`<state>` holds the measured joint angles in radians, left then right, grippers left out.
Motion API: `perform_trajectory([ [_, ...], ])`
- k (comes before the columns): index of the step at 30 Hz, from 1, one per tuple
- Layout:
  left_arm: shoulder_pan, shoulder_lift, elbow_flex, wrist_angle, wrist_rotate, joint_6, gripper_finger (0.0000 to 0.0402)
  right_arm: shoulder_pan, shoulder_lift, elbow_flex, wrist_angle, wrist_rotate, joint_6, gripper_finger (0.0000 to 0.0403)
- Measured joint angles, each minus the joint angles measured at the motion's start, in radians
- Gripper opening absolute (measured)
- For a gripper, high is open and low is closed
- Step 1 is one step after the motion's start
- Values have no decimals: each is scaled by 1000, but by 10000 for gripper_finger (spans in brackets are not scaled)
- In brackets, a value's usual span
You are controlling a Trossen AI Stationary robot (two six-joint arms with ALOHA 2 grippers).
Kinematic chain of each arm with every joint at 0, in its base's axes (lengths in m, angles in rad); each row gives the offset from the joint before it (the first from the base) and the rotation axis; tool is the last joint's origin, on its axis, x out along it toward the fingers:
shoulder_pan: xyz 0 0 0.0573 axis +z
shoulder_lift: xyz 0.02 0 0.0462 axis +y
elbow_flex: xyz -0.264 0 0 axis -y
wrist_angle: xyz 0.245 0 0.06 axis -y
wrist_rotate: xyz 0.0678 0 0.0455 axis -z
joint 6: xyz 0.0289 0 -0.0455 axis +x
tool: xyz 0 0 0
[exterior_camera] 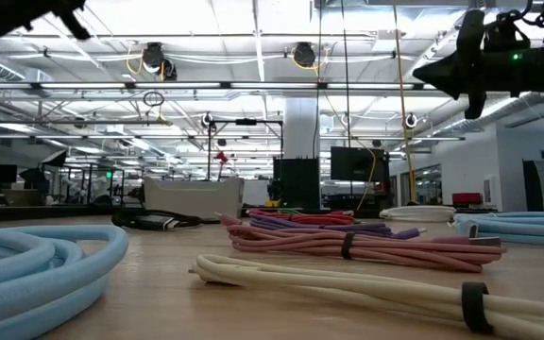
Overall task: Pick & Place USB Port
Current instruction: Put the blue USB cable into the blue bin
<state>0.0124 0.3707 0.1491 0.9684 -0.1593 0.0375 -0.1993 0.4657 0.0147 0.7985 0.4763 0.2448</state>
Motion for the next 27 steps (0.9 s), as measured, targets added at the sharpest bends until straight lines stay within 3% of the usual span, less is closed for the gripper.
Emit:
perform_trajectory([
  [3,0,17,189,-412,-67,144,30,0,4,0,15,49,12,0],
  [6,0,124,423,-863,-310,191,75,0,6,0,5,43,-4,0],
  [10,0,335,602,-1025,-580,273,176,0,5,0,-31,-5,-33,0],
  [14,1,511,705,-1147,-733,316,266,0,19,14,-56,-10,-197,0],
  [16,6,581,713,-1179,-747,288,294,0,33,68,-192,0,-355,0],
  [17,14,610,713,-1212,-737,257,303,-3,56,108,-341,36,-410,0],
  [20,46,696,712,-1329,-672,111,310,-33,179,289,-591,175,-456,8],
  [22,71,746,699,-1390,-639,26,302,-63,281,404,-698,211,-461,28],
  [27,113,820,611,-1350,-623,-54,266,-105,542,609,-737,180,-482,111],
])
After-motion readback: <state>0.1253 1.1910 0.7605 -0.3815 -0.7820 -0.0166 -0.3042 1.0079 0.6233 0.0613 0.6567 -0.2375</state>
